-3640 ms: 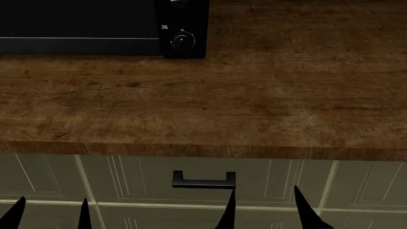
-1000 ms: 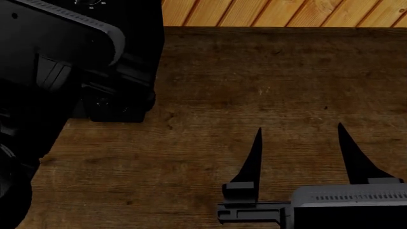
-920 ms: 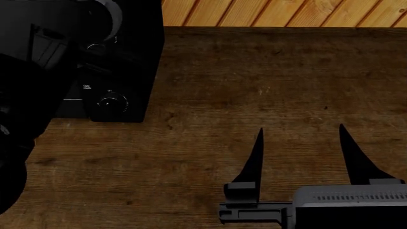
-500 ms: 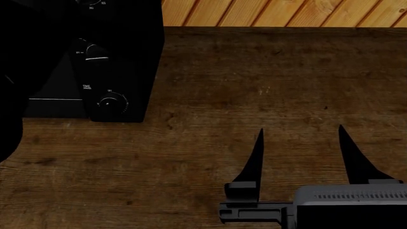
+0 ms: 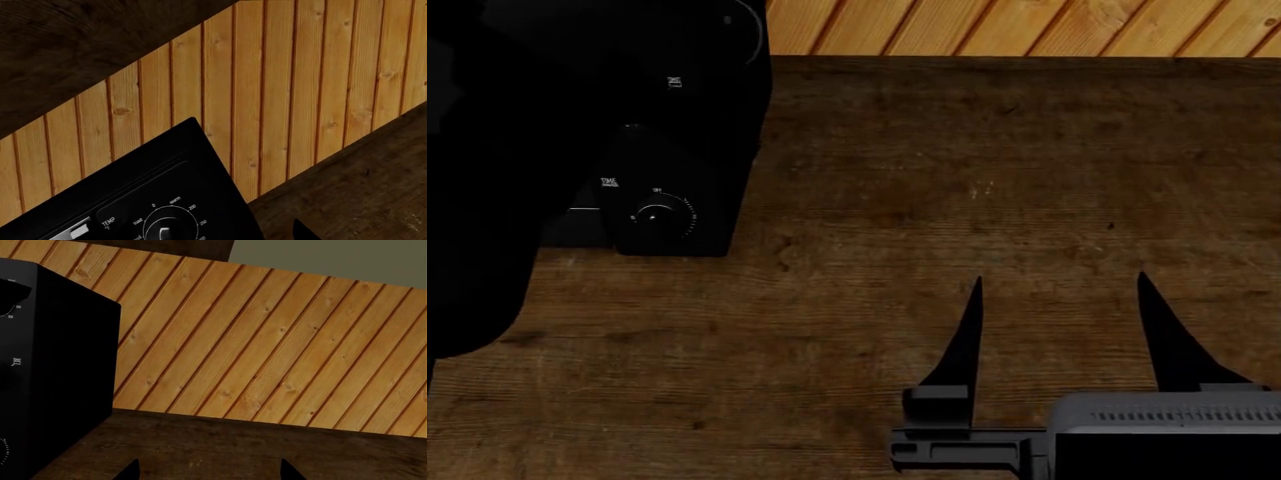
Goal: Decrease the toaster oven temperature.
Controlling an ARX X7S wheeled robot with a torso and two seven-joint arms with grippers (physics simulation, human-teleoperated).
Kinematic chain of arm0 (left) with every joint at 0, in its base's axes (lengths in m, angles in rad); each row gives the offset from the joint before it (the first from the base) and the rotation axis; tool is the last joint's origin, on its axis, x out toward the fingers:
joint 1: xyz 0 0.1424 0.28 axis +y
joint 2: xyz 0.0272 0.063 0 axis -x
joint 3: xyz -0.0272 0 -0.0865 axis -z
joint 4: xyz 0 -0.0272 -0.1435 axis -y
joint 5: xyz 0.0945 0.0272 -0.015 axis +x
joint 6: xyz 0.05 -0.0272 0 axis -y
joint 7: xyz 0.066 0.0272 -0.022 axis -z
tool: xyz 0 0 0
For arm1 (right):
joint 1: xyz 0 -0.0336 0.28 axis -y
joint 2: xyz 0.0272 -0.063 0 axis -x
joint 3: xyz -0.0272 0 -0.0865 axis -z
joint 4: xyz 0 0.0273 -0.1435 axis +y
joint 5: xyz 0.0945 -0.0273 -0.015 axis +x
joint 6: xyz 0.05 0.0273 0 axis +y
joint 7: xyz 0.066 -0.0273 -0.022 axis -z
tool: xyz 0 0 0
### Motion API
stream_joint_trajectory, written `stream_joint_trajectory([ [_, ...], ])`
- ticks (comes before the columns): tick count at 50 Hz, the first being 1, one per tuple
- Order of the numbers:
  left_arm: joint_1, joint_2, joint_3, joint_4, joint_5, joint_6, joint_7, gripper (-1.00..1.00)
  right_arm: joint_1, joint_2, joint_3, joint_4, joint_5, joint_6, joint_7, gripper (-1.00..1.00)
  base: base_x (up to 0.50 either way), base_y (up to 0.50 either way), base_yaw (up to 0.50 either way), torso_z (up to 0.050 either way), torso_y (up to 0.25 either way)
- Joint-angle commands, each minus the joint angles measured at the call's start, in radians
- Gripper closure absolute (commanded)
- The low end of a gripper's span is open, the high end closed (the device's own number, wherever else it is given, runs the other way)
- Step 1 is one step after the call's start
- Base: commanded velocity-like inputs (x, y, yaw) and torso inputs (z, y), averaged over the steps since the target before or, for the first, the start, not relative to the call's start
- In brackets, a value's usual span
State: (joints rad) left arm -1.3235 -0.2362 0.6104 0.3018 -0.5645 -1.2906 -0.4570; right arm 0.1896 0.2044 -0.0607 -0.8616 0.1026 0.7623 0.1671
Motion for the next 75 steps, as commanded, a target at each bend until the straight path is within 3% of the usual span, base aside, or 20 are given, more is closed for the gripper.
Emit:
stream_joint_trajectory([
  [1, 0.038, -0.011, 0.011, -0.040, 0.007, 0.040, -0.002, -1.00, -0.011, 0.004, 0.001, 0.009, 0.007, -0.013, 0.006, -1.00, 0.00, 0.00, 0.00, 0.000, 0.000],
  [34, 0.026, -0.005, -0.029, -0.200, 0.032, 0.142, 0.002, -1.00, -0.023, 0.014, 0.000, 0.029, 0.027, -0.041, 0.022, -1.00, 0.00, 0.00, 0.00, 0.000, 0.000],
  [75, 0.004, -0.003, 0.019, -0.394, 0.078, 0.266, 0.050, -1.00, -0.041, 0.027, -0.003, 0.052, 0.048, -0.076, 0.042, -1.00, 0.00, 0.00, 0.00, 0.000, 0.000],
])
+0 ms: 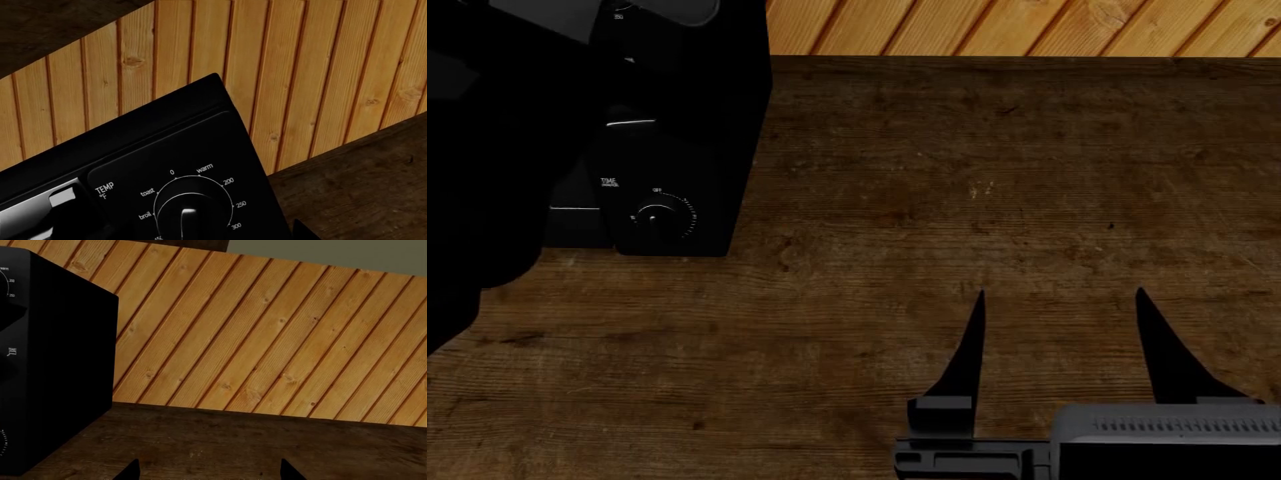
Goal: Decrease the toaster oven temperature.
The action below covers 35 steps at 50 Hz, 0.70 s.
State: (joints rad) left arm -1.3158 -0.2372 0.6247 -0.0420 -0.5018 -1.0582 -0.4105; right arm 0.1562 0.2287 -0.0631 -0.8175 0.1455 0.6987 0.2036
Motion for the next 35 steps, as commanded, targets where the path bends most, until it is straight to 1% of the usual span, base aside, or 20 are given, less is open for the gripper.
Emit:
stream_joint_trajectory([
  [1, -0.004, -0.002, 0.004, -0.050, 0.015, 0.034, 0.004, -1.00, -0.006, 0.003, -0.002, 0.006, 0.005, -0.010, 0.006, -1.00, 0.00, 0.00, 0.00, 0.000, 0.000],
  [12, -0.002, -0.002, 0.002, -0.071, 0.011, 0.045, 0.009, -1.00, -0.001, 0.008, -0.005, 0.004, 0.009, -0.003, 0.013, -1.00, 0.00, 0.00, 0.00, 0.000, 0.000],
  [13, -0.002, -0.003, 0.006, -0.068, 0.012, 0.047, 0.011, 1.00, -0.001, 0.008, -0.005, 0.005, 0.010, -0.004, 0.013, -1.00, 0.00, 0.00, 0.00, 0.000, 0.000],
  [31, -0.006, -0.004, 0.005, -0.041, 0.003, 0.038, 0.003, 1.00, -0.001, 0.016, -0.003, -0.002, 0.020, -0.001, 0.023, -1.00, 0.00, 0.00, 0.00, 0.000, 0.000],
  [32, -0.005, -0.005, 0.002, -0.040, 0.001, 0.036, 0.001, 1.00, 0.000, 0.016, -0.003, -0.001, 0.021, -0.001, 0.023, -1.00, 0.00, 0.00, 0.00, 0.000, 0.000],
  [35, 0.007, 0.010, -0.064, -0.039, -0.032, 0.034, -0.023, 1.00, 0.002, 0.018, -0.005, -0.003, 0.022, 0.002, 0.025, -1.00, 0.00, 0.00, 0.00, 0.000, 0.000],
])
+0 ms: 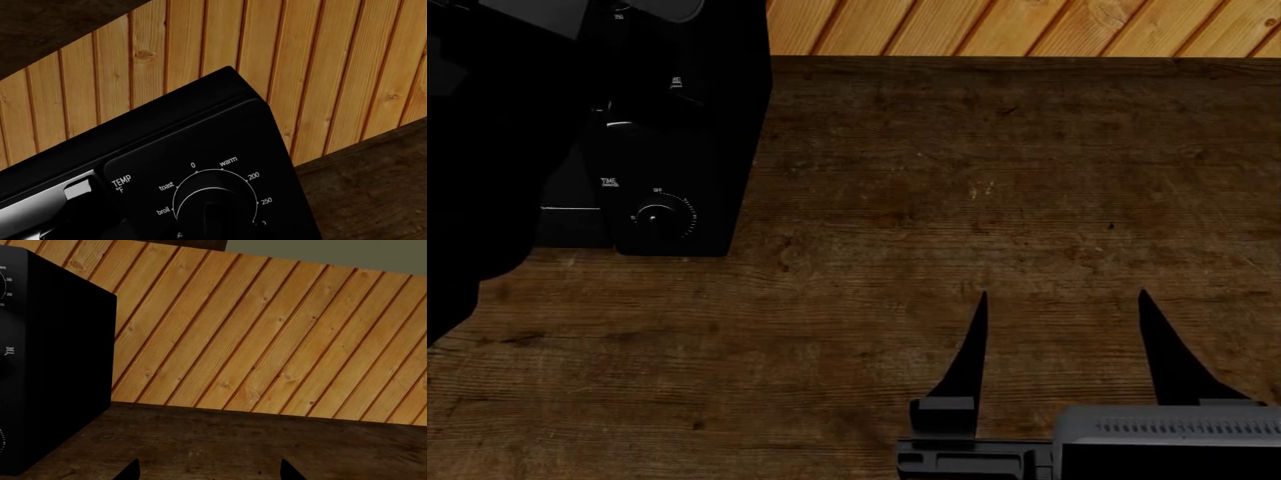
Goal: Decrease the toaster oven temperature.
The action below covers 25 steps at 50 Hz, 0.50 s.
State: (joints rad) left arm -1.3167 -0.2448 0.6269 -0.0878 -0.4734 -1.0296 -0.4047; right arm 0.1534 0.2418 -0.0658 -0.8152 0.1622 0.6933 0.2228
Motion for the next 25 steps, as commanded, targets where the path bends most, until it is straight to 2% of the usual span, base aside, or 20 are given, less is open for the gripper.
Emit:
stream_joint_trajectory([
  [1, 0.012, 0.026, -0.094, -0.002, -0.072, 0.007, -0.037, 1.00, 0.007, 0.005, -0.004, -0.007, 0.005, 0.010, 0.007, -1.00, 0.00, 0.00, 0.00, 0.000, 0.000],
  [7, 0.026, 0.062, -0.204, -0.039, -0.122, 0.031, -0.070, 1.00, 0.013, 0.008, -0.005, -0.009, 0.008, 0.018, 0.010, -1.00, 0.00, 0.00, 0.00, 0.000, 0.000],
  [25, 0.064, 0.087, -0.287, -0.085, -0.132, 0.123, -0.126, 1.00, 0.008, 0.014, -0.007, -0.014, 0.015, 0.022, 0.022, -1.00, 0.01, 0.00, 0.00, 0.000, 0.000],
])
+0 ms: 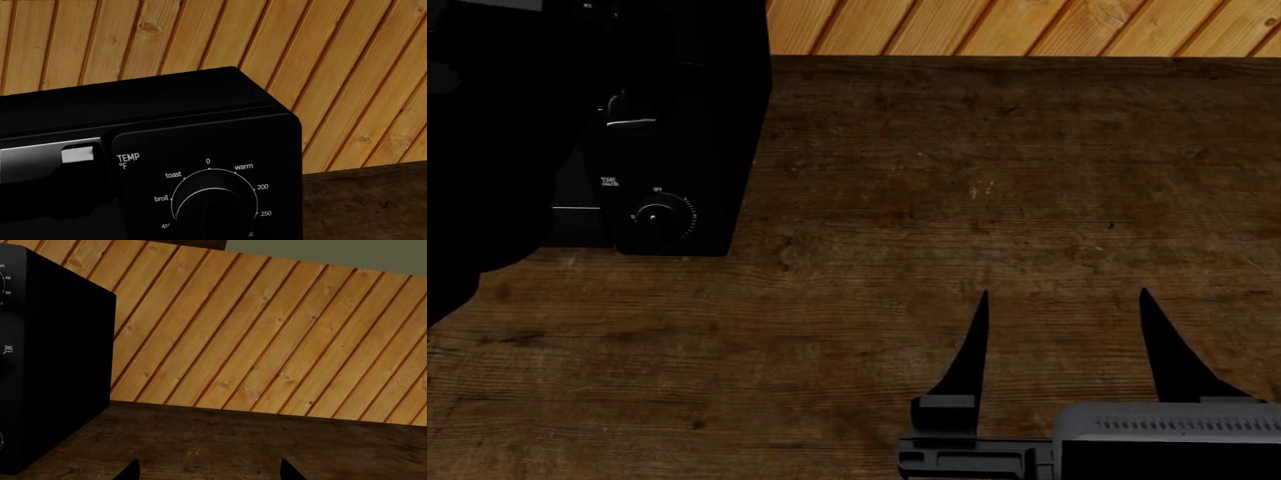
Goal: Decrease the toaster oven temperature.
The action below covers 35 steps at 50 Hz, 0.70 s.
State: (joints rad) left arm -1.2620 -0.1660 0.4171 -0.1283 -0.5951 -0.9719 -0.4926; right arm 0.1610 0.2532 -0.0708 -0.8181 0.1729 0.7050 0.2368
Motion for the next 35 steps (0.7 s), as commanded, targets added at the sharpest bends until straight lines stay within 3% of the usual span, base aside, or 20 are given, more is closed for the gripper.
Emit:
stream_joint_trajectory([
  [1, 0.011, 0.010, -0.090, -0.045, -0.013, 0.072, -0.045, 1.00, -0.002, 0.003, -0.002, -0.011, 0.004, 0.007, 0.008, -1.00, 0.02, 0.00, -0.01, 0.000, 0.000],
  [35, 0.128, 0.056, -0.273, -0.111, -0.079, 0.272, -0.127, 1.00, -0.004, 0.014, -0.015, 0.015, 0.015, -0.016, 0.017, -1.00, 0.01, 0.00, 0.00, 0.001, 0.000],
])
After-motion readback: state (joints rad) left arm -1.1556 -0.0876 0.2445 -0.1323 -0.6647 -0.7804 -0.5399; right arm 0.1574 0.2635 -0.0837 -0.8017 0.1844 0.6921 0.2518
